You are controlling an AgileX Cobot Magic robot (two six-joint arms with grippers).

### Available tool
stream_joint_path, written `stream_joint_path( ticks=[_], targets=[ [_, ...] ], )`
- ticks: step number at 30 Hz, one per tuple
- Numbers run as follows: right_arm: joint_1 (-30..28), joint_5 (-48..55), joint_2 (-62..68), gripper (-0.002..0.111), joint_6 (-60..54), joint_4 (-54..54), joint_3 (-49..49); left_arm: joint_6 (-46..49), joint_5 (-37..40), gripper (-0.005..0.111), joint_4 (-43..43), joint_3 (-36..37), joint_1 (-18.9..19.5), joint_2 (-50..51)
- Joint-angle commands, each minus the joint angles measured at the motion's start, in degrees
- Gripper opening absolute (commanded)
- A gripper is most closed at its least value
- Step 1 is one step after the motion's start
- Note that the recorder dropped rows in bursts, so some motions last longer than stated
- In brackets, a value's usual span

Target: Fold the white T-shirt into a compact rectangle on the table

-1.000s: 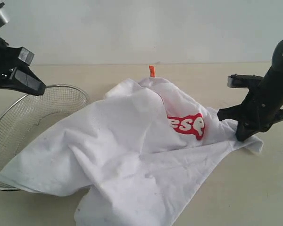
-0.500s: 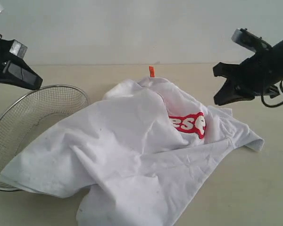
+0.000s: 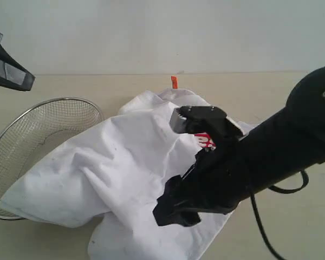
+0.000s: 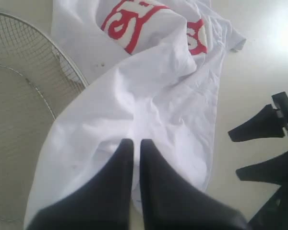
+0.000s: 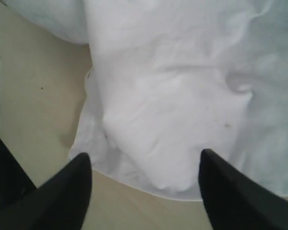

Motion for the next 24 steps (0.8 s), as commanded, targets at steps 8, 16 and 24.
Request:
stream_joint_path(
  ticks=[8,16,24],
  targets=[
    [12.4,-15.6,7.9,0.059,0.0,-0.3,0.9,-1.4,1.6,0.005,-1.5,4.3,-0.4,-7.9],
    [13.2,-18.1,13.8,0.059,-0.3,-0.3,0.9,-1.4,0.2,0.005,-1.5,4.4,-0.4,-8.5],
    [13.2,-15.8,17.0,0.043,-0.4,-0.9,1.0,-1.4,-1.2,0.005,-1.5,4.4,-0.4,-8.5]
  ],
)
